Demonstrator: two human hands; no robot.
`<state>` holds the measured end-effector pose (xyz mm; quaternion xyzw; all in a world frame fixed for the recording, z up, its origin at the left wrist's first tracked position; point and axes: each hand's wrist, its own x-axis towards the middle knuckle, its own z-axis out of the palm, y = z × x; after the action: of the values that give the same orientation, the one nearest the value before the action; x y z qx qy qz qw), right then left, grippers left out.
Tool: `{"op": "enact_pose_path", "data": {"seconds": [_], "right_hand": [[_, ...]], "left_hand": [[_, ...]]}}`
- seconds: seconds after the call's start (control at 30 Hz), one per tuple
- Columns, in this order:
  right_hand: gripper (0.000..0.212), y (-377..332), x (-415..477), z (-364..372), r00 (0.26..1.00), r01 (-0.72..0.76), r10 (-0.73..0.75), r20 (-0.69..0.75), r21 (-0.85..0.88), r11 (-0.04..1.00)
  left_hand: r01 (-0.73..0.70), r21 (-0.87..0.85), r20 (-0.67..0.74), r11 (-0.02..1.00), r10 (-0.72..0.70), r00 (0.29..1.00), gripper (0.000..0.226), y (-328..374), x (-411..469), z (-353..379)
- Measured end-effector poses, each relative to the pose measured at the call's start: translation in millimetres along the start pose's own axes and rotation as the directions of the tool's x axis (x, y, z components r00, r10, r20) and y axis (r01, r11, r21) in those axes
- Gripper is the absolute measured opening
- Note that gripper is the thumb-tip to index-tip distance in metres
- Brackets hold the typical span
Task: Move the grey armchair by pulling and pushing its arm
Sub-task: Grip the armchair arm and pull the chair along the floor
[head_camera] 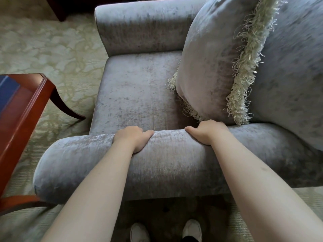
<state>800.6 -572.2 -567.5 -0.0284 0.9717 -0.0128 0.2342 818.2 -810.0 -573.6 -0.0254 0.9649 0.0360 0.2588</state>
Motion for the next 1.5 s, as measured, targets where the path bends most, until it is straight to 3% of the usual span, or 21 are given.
{"op": "enact_pose_path", "data": {"seconds": [0.17,0.37,0.47,0.57,0.67,0.77,0.9,1.07,1.27,1.5], "right_hand": [[0.067,0,-10,8,0.999,-0.009,0.008,-0.037,-0.009,1.0],[0.064,-4,-16,8,1.0,0.002,-0.002,0.019,-0.003,1.0],[0.06,-4,-14,2,0.999,0.031,-0.033,0.043,0.047,0.998],[0.047,18,-21,-4,0.996,0.09,-0.084,-0.042,0.195,0.977],[0.034,74,-31,-11,0.995,0.046,-0.031,-0.093,0.172,0.984],[0.03,123,-33,-12,0.985,-0.12,0.137,-0.106,0.156,0.98],[0.039,129,-11,-8,0.974,-0.223,0.224,-0.001,0.092,0.97],[0.046,128,7,-13,0.974,-0.176,0.165,0.153,0.062,0.982],[0.046,125,-6,-13,0.98,-0.198,0.195,0.04,0.091,0.976],[0.05,124,-17,-12,0.98,-0.195,0.192,0.044,0.067,0.979]], "left_hand": [[-0.047,0.004,-0.051,0.999,0.048,0.998,0.061,-7,-5,8],[-0.056,-0.007,-0.02,0.998,0.056,0.998,0.055,-10,-8,9],[-0.01,0.003,0.066,1.0,0.01,0.998,0.056,-7,0,1],[0.048,0.047,0.198,0.998,-0.056,0.979,0.06,22,9,-7],[-0.035,-0.031,0.25,0.999,0.042,0.967,0.06,92,12,-9],[-0.167,-0.099,0.218,0.981,0.185,0.958,0.054,184,3,-5],[-0.21,-0.166,0.155,0.963,0.236,0.959,0.053,252,4,-1],[-0.168,-0.183,0.08,0.969,0.185,0.979,0.049,255,11,4],[-0.194,-0.163,0.032,0.967,0.202,0.979,0.05,253,0,3],[-0.182,-0.153,0.054,0.971,0.192,0.98,0.049,248,-7,5]]}}
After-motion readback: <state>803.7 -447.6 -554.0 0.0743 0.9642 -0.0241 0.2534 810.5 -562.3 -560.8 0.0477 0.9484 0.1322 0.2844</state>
